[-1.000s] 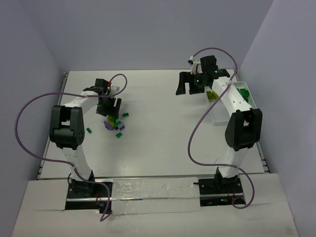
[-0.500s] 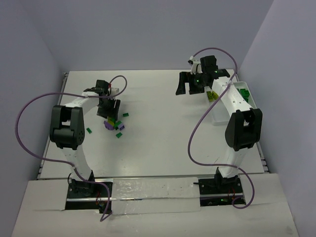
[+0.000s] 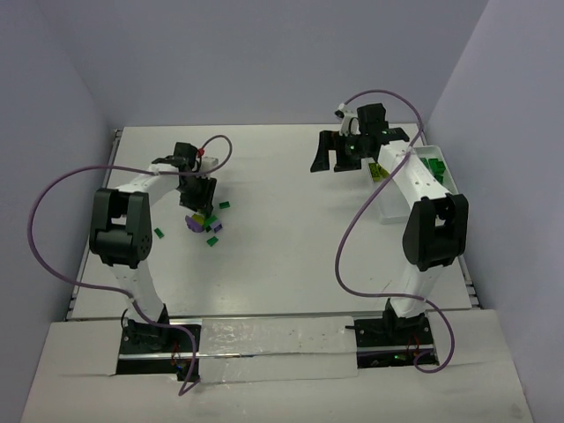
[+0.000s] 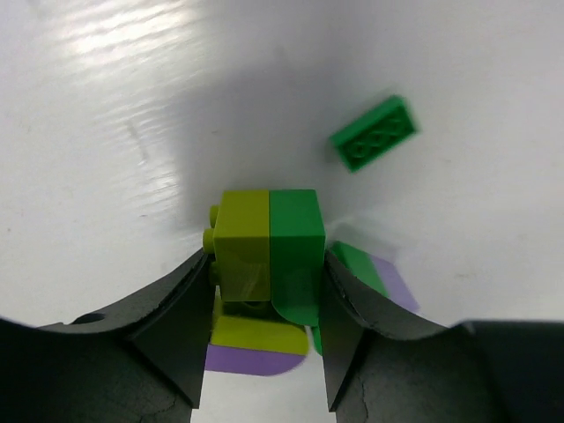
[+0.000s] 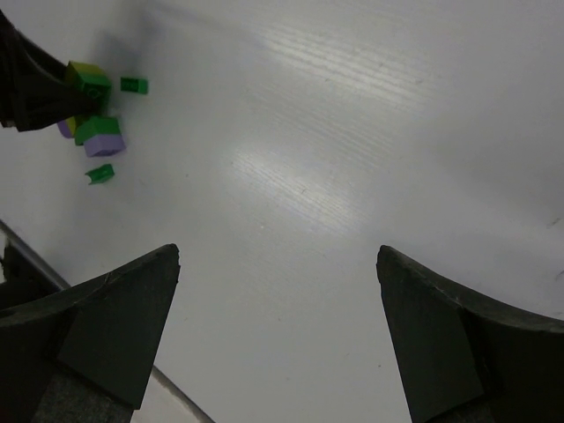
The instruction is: Sort the legos into containers by color
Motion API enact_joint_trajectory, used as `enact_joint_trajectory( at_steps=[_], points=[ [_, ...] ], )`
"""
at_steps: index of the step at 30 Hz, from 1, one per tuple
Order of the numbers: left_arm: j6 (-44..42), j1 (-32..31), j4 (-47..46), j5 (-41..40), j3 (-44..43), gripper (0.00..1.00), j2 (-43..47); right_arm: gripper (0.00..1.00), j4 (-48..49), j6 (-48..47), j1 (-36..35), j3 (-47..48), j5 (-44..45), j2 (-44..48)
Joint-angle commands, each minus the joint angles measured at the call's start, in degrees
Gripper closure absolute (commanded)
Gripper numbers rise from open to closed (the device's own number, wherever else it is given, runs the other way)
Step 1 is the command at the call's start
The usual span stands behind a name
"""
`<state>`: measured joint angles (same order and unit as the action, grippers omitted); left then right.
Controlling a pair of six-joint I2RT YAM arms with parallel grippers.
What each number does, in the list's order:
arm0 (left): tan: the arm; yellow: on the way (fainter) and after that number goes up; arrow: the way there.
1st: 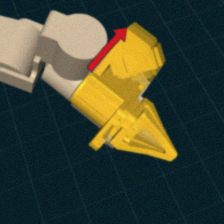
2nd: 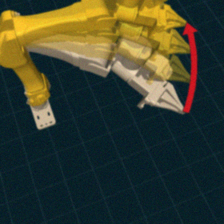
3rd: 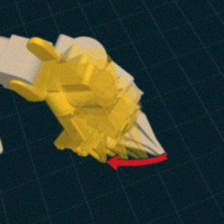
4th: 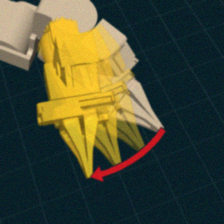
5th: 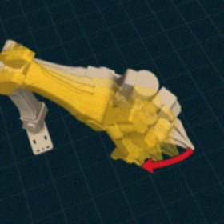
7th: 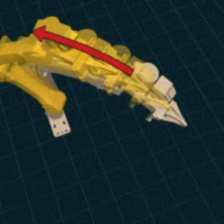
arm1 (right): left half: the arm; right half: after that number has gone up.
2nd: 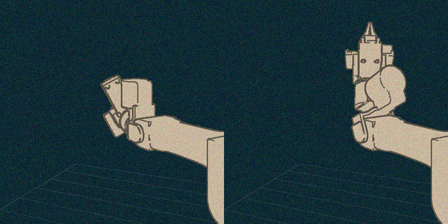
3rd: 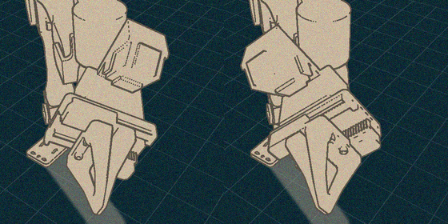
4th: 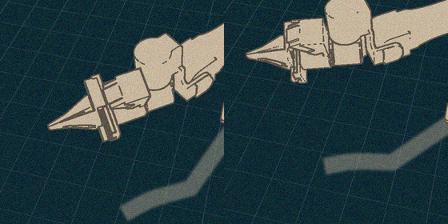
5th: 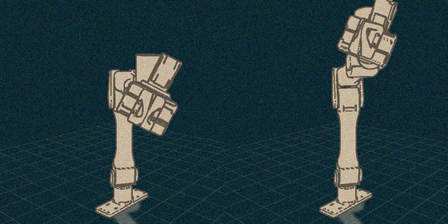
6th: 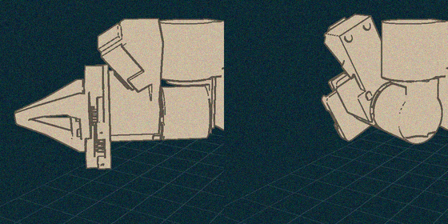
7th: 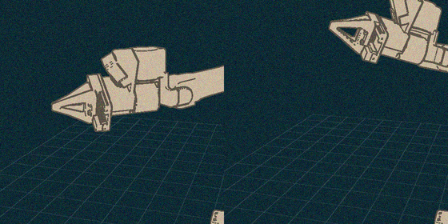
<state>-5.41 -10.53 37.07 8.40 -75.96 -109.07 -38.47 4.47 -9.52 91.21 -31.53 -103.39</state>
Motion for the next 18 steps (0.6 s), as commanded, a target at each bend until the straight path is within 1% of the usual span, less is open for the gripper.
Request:
enact_joint_trajectory(
  at_steps=[1,2,3,5,7,9,12,15,18],
  points=[
    [-8.3,-4.6,-3.5,8.3,-3.8,0.79,10.5,0.0,7.9,6.2,-0.7,-6.3,-13.1,5.3],
    [-8.5,-4.7,-3.6,9.4,-3.5,0.79,10.6,0.0,9.5,6.3,-0.7,-6.4,-13.4,5.4],
    [-11.6,-6.3,-4.9,12.0,-2.3,0.79,13.8,0.0,11.9,8.6,-0.9,-8.5,-16.4,6.2],
    [-17.9,-9.8,-7.9,13.3,0.0,0.78,19.5,0.0,14.2,10.6,-1.8,-10.6,-20.5,7.0],
    [-22.5,-13.1,-9.4,16.2,3.4,0.77,22.8,0.0,15.3,11.4,-2.7,-11.9,-22.2,7.5],
    [-26.0,-15.5,-12.7,15.8,6.7,0.77,26.8,0.0,18.2,13.4,-4.0,-13.5,-24.7,8.9],
    [-25.1,-19.9,-12.4,12.3,6.0,0.77,27.3,0.0,23.0,17.5,-5.9,-15.8,-26.7,11.6],
    [-22.8,-21.7,-14.3,11.4,6.2,0.78,28.4,0.0,30.6,21.5,-7.5,-18.4,-27.1,14.3],
    [-19.8,-23.1,-14.8,11.0,5.2,0.78,28.1,0.0,32.8,23.5,-9.5,-19.2,-26.6,15.7]
  ],
)
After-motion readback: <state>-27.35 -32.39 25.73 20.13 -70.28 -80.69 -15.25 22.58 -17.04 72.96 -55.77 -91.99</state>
